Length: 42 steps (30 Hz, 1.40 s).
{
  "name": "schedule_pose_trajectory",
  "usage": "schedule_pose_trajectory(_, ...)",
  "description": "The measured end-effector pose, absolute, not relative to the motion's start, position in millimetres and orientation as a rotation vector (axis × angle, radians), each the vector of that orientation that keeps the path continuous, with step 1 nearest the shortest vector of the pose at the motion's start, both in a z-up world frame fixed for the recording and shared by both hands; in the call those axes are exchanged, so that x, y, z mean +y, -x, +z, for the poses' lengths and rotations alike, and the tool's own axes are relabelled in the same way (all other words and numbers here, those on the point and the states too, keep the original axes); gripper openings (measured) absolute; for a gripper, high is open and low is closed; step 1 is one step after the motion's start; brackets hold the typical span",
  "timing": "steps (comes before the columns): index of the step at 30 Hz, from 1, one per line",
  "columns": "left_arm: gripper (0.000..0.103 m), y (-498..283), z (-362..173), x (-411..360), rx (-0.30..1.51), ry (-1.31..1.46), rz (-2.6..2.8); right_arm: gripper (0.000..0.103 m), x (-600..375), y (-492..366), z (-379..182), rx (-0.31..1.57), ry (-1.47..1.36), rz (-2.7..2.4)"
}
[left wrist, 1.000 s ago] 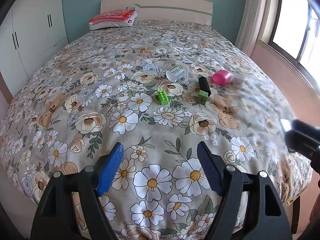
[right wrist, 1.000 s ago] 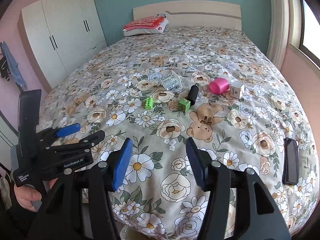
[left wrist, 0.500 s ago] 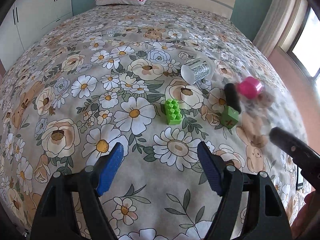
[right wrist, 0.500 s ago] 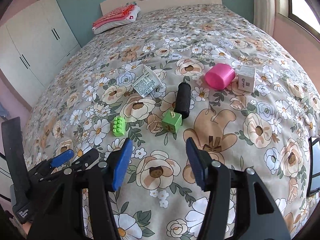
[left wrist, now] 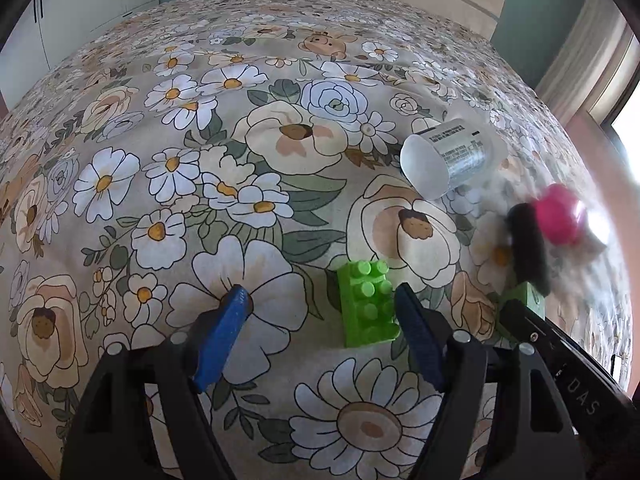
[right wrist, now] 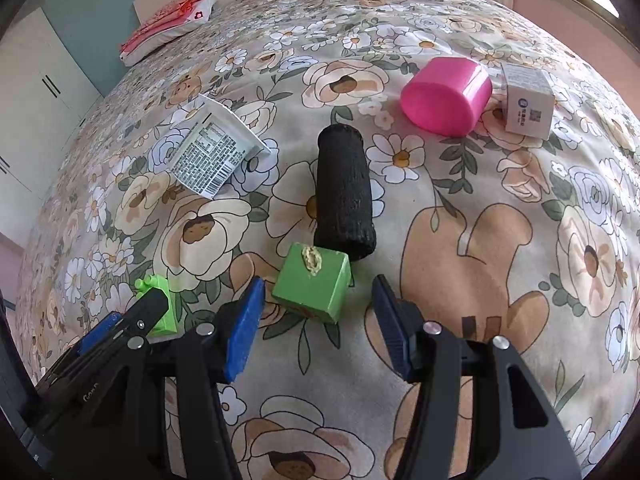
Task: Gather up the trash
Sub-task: 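Grasp the green Lego brick with left tool while right grasps the green cube, then lift the green brick and green cube with both tools and carry them over the bin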
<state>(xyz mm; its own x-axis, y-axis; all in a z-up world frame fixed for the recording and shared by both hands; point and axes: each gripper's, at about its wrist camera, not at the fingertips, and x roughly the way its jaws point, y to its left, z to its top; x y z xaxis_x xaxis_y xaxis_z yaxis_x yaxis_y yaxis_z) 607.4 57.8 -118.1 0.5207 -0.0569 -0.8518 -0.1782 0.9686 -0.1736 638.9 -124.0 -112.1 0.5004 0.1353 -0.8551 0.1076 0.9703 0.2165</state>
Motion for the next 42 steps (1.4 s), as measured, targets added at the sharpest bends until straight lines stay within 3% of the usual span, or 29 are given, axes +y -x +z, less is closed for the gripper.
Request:
schedule_pose_trajectory(4,0.06,-612.3,-124.6,52.1,1.018,0.221,0.083,0.054,-121.9,-642.3,-120.5,1.029,-0.256,0.013)
schedule_pose_trajectory(5,0.052,-612.6,-125.3,50.4,1.014,0.209,0.08,0.048,-121.1,-641.9,-121.6,1.024,-0.246,0.014)
schedule_pose_trajectory(7,0.024,-612.5,-125.8,50.3,1.007,0.201,0.065,0.037,-121.3,-642.1,-123.7,1.023,-0.239,0.027)
schedule_pose_trajectory(10,0.024,-608.8,-126.1,53.8,1.0,0.217,0.048,0.031,-128.4,-638.0,-123.3,1.017,-0.261,0.041)
schedule_pose_trajectory(22,0.023,-572.2,-78.7,50.5,0.986,0.191,0.056,0.031,-143.3,-598.9,-69.3,0.951,-0.243,0.061)
schedule_pose_trajectory(30,0.024,-522.6,21.6,50.2,0.86,0.124,0.073,0.031,-148.5,-545.2,30.2,0.816,-0.165,0.101)
schedule_pose_trajectory(42,0.024,-398.8,221.6,63.3,0.613,0.016,0.152,0.031,-165.4,-413.4,235.7,0.516,-0.015,0.093)
